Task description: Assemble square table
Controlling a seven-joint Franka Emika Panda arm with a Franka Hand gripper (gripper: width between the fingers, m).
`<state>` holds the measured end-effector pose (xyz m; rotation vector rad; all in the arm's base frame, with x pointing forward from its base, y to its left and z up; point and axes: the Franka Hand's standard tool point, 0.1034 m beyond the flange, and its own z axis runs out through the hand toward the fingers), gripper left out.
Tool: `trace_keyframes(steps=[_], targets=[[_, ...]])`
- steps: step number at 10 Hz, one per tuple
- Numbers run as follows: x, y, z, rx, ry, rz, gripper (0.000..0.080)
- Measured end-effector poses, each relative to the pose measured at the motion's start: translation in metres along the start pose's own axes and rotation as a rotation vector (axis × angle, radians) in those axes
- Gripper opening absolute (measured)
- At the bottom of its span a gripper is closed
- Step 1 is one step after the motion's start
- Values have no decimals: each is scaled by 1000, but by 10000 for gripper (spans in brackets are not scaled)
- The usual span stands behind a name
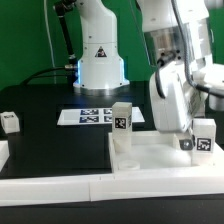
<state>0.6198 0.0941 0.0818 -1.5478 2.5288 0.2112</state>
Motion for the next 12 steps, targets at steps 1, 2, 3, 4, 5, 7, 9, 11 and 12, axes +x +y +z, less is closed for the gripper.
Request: trace_keyframes(steps=[1,2,3,4,5,7,9,11,12], targets=[[14,-3,-19,13,-8,-41,648],[28,-9,-33,23,-12,-50,648],[30,-14,-37,27,-13,-44,649],[28,-12,-33,24,-10,-48,649],[29,-12,-33,24,-10,-48,649],[29,-12,-32,23,-9,-48,649],[31,-13,-33,24,-8,-54,649],[77,-16,-57,51,-9,-235,649],[99,-21,-70,65,-7,-296,649]])
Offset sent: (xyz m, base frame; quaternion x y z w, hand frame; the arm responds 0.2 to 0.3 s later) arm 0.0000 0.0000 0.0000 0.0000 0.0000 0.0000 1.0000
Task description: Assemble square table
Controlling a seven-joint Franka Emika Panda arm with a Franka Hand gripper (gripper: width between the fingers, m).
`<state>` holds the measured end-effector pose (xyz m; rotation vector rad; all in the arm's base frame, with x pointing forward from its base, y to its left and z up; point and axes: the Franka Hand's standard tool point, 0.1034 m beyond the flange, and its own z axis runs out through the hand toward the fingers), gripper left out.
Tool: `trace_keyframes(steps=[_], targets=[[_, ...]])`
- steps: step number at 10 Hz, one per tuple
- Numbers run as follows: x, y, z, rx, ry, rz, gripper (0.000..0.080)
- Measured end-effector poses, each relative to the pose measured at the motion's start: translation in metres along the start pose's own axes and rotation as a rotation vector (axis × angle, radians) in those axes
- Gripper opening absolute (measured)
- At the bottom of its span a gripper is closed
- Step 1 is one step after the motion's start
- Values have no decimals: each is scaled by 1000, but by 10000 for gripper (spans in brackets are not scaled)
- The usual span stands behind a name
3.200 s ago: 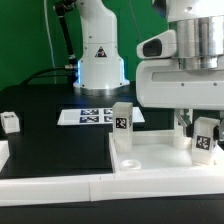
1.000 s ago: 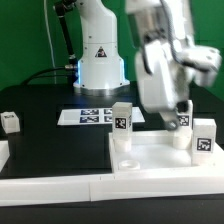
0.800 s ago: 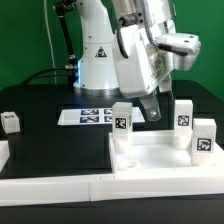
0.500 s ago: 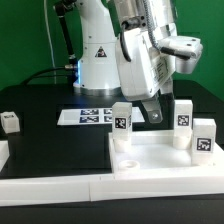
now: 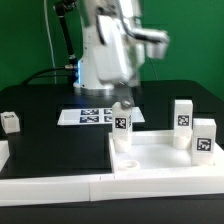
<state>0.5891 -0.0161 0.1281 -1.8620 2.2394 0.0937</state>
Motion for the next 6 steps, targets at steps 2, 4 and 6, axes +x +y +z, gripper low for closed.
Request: trace_keyframes(steps=[2,4,6], targets=[[23,-7,-12,14,22,-143,649],[23,-5,-9,9,24,-290,649],[27,-5,-8,13,32,-443,649]])
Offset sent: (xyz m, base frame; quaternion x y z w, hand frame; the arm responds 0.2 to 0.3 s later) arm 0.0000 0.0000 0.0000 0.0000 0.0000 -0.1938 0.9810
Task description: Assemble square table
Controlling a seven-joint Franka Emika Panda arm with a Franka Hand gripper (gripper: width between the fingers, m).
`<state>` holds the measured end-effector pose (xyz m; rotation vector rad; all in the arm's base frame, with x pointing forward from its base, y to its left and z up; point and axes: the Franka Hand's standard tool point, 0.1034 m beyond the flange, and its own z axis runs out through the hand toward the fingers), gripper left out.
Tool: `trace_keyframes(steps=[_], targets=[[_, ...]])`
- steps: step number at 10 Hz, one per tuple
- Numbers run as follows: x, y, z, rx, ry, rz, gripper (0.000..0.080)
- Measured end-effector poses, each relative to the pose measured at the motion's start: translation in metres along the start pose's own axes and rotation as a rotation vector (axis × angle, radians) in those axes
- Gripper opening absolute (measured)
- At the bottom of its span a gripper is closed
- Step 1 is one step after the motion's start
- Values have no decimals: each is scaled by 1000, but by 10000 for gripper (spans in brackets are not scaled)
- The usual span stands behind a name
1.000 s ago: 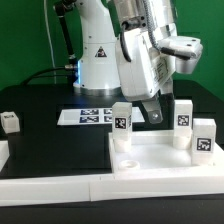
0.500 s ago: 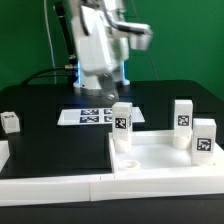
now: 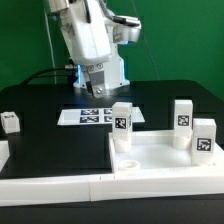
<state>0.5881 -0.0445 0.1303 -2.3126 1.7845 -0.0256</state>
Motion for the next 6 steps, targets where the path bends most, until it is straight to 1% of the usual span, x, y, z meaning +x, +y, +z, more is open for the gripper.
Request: trace_keyframes(steps=[1,2,3,4,5,6], targets=[[9,12,6,0,21,-82,649],[23,33,8,-8,17,-227,649],[46,60,8,-5,5,-329,649],[64,84,11,-9,-8,-409,649],[68,102,18,-21,-8,-471,649],[64,105,22,-31,3,-535,649]])
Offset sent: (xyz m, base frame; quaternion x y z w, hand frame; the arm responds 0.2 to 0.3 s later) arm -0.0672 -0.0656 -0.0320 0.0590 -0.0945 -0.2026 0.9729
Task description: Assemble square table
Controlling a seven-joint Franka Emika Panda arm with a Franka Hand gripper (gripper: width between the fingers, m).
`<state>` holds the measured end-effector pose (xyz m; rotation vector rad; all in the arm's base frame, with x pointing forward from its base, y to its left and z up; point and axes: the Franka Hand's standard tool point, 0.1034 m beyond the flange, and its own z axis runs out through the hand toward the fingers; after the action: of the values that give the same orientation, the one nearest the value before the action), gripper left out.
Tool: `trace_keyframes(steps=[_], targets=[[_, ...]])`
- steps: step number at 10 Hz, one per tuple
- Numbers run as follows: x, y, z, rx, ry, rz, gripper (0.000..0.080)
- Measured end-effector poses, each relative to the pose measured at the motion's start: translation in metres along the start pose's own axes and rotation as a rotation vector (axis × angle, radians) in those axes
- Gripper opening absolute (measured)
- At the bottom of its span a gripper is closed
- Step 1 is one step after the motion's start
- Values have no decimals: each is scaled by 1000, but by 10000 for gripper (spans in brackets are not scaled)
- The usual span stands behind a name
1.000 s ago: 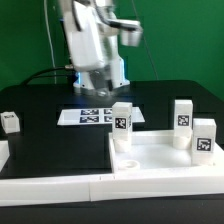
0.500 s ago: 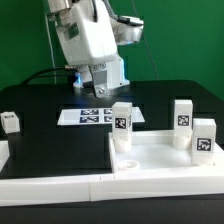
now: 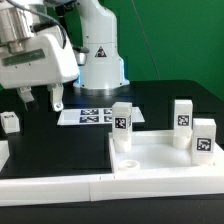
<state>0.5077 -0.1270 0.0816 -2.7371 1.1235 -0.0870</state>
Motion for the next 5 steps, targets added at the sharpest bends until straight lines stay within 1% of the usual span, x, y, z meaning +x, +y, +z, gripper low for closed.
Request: trace_keyframes(steps=[2,5], targets=[[4,1,-2,-2,2,-140,649],[4,4,-2,-12,0,-363,649]])
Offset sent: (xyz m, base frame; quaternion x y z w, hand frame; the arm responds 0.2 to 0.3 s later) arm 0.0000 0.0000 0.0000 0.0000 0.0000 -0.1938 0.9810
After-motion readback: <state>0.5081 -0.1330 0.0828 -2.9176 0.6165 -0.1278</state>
